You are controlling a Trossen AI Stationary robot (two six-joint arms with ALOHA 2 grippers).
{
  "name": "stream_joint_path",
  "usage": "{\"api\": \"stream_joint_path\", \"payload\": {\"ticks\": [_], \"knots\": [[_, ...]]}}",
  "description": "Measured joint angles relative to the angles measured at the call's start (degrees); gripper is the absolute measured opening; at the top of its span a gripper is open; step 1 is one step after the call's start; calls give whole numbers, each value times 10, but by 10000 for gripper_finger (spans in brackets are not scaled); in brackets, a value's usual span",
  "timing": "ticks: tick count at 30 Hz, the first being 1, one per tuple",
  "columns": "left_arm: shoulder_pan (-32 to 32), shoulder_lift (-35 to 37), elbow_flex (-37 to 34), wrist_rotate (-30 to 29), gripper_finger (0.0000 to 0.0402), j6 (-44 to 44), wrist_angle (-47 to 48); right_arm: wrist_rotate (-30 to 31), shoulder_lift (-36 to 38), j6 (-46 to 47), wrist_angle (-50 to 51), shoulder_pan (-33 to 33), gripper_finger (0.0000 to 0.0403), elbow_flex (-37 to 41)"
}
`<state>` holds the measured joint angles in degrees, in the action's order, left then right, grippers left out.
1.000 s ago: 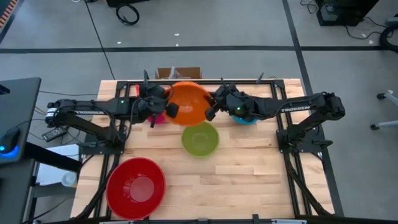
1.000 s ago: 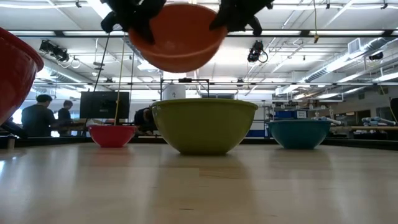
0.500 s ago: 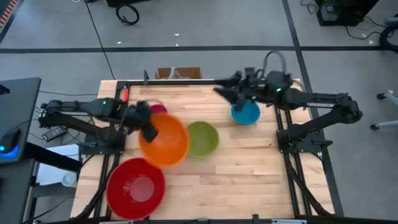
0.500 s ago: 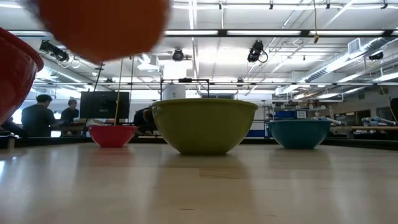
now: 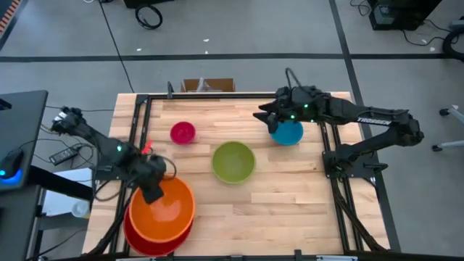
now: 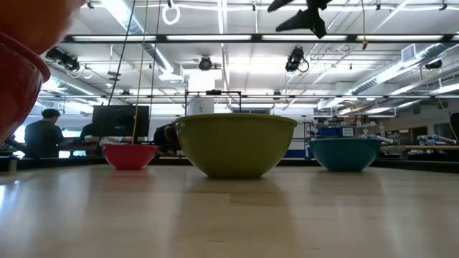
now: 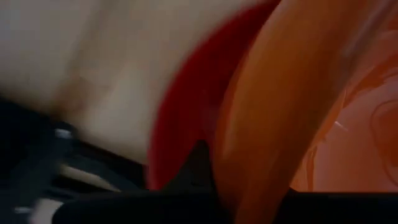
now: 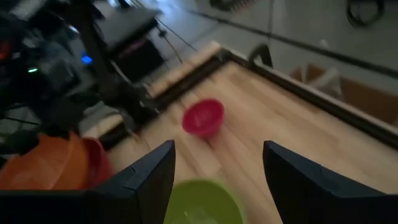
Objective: Nest bowls inside each other
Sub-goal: Stack the orange bowl on top of the big red bowl, then stack the green bowl on top of the orange bowl
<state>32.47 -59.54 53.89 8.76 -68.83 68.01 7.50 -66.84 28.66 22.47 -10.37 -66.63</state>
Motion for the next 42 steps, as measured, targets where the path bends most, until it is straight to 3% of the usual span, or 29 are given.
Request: {"api": "stream_joint_path", "payload": {"ticks": [3,7,20,26,32,37,42], "knots": [[37,-14,-45,18,11,-50,-69,4,-13,13,15,6,244,0],[68,-33,-68,27,36,-130,-72,3,-20,14,15,10,244,-1],[92,-46,-34,100,203,-213,-62,-20,-87,42,209,-39,244,0],[92,-46,58,10,226,-208,2,-94,-144,44,215,-40,244,0],[91,-45,142,-104,226,-225,130,-102,-215,49,172,-20,244,0],[91,-45,122,-126,226,-240,135,-112,-261,61,159,0,244,0],[91,-46,50,-125,226,-246,28,-101,-283,69,157,17,244,0]]}}
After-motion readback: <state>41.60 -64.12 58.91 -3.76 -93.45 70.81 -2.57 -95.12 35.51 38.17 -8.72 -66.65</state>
